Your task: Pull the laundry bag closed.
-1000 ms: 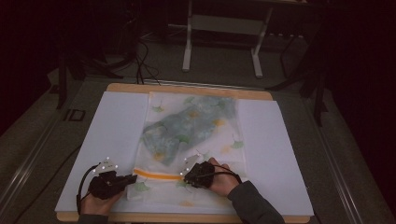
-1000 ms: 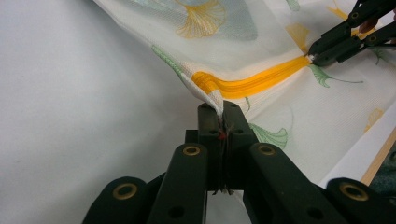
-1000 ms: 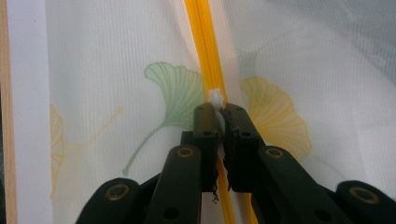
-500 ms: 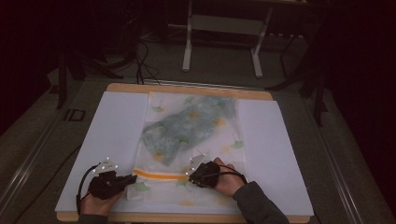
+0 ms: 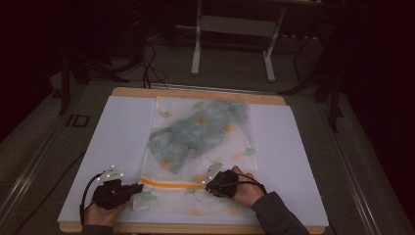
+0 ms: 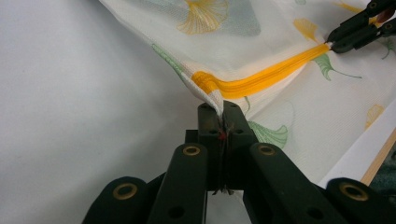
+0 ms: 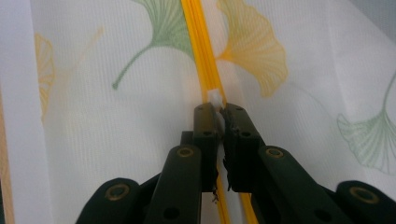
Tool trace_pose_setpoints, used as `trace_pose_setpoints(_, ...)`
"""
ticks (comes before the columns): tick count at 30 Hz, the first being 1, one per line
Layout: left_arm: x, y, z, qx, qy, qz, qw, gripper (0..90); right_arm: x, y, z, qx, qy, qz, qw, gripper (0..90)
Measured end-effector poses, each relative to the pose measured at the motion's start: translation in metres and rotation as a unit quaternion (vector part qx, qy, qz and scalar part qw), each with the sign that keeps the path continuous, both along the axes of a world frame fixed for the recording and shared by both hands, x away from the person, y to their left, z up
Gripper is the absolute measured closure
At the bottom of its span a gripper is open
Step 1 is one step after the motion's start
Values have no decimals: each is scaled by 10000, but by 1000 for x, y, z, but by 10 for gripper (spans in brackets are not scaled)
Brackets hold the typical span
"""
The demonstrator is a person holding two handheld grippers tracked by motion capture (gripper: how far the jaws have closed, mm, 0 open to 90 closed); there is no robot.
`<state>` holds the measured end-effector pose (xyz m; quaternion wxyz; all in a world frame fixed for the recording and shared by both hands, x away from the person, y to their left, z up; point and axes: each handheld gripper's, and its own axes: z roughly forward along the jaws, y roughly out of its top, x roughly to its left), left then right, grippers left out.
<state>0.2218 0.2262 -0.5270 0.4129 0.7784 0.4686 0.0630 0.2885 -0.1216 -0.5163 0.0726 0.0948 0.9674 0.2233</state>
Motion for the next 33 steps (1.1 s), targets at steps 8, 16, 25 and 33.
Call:
trace_pose_setpoints(8, -1, 0, 1, 22, -1, -11, 10000, 886, -1, -6, 0, -21, -22, -38, 10000, 844)
trace_pose_setpoints(16, -1, -1, 0, 76, 4, -6, 10000, 886, -1, -13, 1, -89, -64, -78, 9999, 845)
trace_pose_setpoints(25, -1, 0, 0, 66, -1, -1, 10000, 886, -2, -23, 1, -116, -56, -167, 9998, 844)
trace_pose_setpoints(33, -1, 0, 0, 65, 1, 1, 10000, 886, -2, -33, 2, -144, -68, -256, 9995, 844)
